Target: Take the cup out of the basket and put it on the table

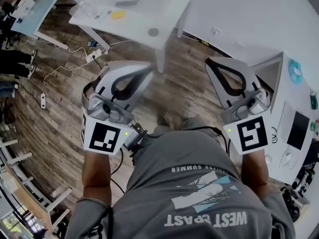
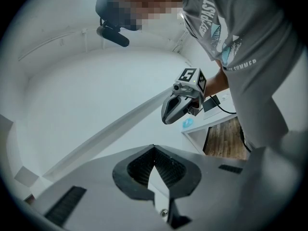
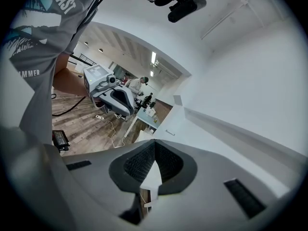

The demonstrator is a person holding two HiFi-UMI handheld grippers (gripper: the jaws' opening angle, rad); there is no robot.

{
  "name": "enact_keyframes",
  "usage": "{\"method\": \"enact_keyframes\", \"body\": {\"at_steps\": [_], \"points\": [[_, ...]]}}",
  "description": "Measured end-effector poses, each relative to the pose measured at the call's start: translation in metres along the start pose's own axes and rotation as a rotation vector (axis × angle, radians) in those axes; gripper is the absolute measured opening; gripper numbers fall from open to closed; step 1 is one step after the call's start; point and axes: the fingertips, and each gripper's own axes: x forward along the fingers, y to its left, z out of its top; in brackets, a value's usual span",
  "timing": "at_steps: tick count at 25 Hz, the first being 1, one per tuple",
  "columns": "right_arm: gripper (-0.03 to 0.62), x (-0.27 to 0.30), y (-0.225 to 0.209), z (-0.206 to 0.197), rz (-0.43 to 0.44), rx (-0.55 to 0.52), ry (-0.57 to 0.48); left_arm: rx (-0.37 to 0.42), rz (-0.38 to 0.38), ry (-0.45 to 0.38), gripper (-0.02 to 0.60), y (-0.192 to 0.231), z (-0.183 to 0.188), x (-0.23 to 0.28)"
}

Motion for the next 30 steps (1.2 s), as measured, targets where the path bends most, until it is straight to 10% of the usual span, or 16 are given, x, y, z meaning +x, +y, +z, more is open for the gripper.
{"method": "enact_keyframes", "body": {"at_steps": [30], "points": [[0.011, 0.125, -0.110, -0.069, 0.139, 0.055, -0.079, -0.034, 0.070, 0.137, 0.008, 0.090, -0.075, 0.114]]}}
